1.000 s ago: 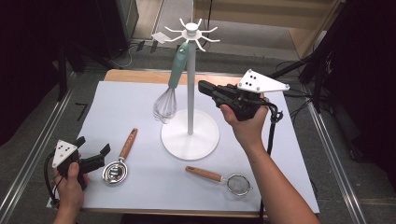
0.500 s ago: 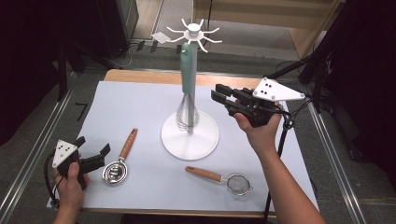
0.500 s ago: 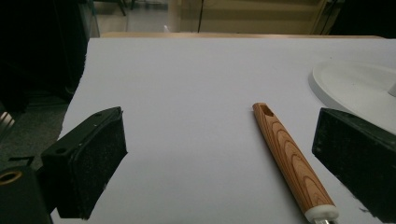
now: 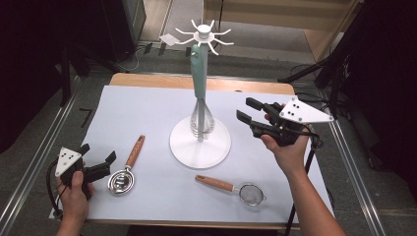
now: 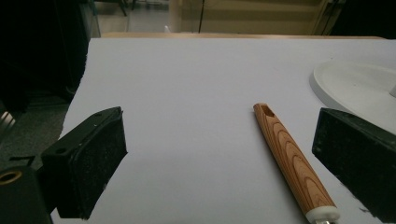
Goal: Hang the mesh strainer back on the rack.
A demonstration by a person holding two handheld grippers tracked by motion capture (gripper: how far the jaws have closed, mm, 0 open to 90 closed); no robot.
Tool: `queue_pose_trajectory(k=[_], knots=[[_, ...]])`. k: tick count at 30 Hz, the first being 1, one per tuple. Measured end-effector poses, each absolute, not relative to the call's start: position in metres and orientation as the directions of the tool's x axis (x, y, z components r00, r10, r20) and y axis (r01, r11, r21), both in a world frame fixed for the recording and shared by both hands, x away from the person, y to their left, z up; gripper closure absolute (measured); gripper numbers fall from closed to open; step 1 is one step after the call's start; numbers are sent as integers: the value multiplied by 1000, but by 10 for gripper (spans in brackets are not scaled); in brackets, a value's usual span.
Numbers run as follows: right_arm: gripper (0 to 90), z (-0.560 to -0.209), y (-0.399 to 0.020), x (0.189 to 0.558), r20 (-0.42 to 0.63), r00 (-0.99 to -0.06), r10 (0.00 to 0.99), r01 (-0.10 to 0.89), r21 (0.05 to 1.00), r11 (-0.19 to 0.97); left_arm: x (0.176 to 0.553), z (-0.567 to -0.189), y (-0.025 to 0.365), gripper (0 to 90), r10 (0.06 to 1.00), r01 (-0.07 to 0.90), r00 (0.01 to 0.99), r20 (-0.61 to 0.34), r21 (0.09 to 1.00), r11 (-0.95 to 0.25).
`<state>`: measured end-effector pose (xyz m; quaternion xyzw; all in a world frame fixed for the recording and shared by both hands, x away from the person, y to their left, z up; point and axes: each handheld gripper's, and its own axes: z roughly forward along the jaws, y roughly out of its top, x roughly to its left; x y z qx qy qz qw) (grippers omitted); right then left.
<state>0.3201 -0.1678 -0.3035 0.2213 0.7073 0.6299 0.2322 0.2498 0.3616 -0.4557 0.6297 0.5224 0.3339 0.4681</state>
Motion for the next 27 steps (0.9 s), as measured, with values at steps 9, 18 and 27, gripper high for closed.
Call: queue_pose_trajectory(k=[9,18,27], knots=[[459,-322,-179,317,-55,-777,627,44,989,141,250,-456,362,36,971,346,231,-64,938,-21],[459,-345,-191,310,-34,-759,650,87,984,154,249,-456,361,36,970,344,233,-63,939,-22],[459,-362,-201,308,-9,-738,674,124,981,149,249,-456,361,36,970,343,235,-61,939,-24]])
